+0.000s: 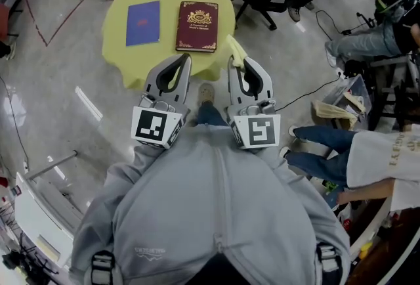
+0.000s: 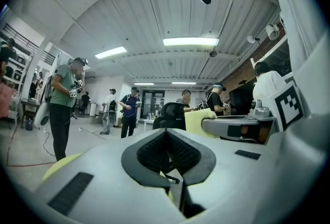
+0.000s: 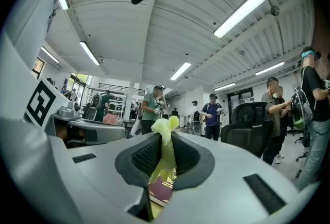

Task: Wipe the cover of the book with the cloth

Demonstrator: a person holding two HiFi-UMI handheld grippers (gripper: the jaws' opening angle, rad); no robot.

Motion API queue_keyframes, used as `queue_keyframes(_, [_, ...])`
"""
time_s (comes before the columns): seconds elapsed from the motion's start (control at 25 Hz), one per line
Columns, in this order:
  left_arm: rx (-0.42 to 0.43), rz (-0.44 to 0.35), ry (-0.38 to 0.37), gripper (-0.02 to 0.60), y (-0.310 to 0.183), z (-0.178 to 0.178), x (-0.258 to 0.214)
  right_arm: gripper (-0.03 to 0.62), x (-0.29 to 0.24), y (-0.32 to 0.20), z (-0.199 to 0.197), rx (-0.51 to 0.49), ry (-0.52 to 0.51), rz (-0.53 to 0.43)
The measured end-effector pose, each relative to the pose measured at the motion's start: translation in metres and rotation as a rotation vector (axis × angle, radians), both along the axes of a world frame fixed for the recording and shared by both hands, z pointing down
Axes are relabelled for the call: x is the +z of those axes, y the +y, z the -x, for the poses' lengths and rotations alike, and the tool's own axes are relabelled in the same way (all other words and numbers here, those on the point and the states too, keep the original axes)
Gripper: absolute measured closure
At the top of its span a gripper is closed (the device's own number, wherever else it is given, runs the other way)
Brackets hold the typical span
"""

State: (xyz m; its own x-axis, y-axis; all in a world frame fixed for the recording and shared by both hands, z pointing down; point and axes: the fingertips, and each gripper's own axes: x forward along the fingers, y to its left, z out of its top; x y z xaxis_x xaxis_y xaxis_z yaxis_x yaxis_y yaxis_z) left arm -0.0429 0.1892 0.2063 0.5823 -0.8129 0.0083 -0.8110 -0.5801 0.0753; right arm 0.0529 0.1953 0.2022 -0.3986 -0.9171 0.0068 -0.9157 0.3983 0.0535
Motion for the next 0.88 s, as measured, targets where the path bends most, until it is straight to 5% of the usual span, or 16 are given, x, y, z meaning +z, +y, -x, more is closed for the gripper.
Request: queue_keyframes(0.88, [-0.108,0.080,-0.033,0.563,-0.207,-0.022,0.036,0.537,0.038,-0.225,-0.007,-0.179,-0.026,0.076])
